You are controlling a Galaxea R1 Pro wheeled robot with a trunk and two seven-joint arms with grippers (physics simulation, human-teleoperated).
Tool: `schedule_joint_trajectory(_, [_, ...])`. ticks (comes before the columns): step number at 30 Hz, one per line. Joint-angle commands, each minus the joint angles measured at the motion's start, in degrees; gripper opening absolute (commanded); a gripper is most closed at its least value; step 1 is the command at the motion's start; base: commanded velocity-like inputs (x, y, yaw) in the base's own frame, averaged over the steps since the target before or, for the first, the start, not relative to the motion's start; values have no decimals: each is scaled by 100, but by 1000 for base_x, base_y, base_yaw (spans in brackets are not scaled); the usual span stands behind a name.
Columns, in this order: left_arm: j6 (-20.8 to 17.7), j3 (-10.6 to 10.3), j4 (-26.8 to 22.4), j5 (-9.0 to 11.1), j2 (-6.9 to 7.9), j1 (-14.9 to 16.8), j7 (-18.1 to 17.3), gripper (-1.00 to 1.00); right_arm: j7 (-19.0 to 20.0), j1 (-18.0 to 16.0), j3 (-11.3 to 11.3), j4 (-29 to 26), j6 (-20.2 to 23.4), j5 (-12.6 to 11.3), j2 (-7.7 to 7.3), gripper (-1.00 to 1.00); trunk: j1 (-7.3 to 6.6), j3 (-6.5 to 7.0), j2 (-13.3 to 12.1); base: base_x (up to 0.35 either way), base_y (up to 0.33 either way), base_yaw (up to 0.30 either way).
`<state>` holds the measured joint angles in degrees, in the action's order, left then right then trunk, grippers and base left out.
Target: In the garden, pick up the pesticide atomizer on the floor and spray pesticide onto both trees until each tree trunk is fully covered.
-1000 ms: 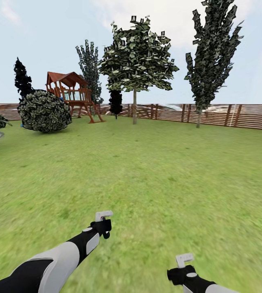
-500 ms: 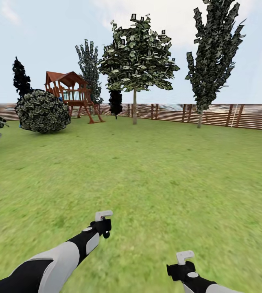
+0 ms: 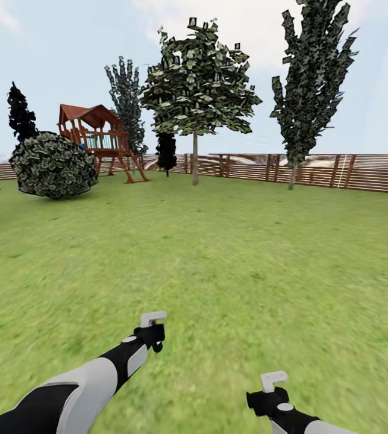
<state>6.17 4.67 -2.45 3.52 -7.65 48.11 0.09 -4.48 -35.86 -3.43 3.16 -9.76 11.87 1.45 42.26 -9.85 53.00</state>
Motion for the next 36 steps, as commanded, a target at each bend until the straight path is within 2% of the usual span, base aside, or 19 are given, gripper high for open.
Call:
schedule_joint_trajectory(1, [-1, -1, -1, -1, 0, 1, 0, -100, 0, 0, 0, 0, 0, 0, 2, 100, 0, 0, 0, 350, 0, 13])
schedule_joint_trajectory(12, [3, -1, -1, 8, 0, 4, -11, -100, 0, 0, 0, 0, -9, 0, 5, 100, 0, 0, 0, 350, 0, 10])
schedule_joint_trajectory(14, [4, -1, -2, 8, 0, 3, -229, -100, 0, 0, 2, 0, -9, 0, 5, 100, 0, 0, 0, 350, 0, 44])
schedule_joint_trajectory(18, [-1, 2, -1, 8, 0, -1, -374, -100, 0, 0, 4, 0, -9, 0, 5, 100, 0, 0, 0, 350, 0, 28])
schedule_joint_trajectory(30, [-2, 2, -1, 8, 0, 2, -396, -100, 0, 0, 2, 0, -9, 0, 12, 100, 0, 0, 0, 350, 0, 24])
schedule_joint_trajectory(36, [-2, 4, -1, 8, 0, 0, -396, -100, 0, 0, 3, 0, -9, 0, 12, 100, 0, 0, 0, 350, 0, -132])
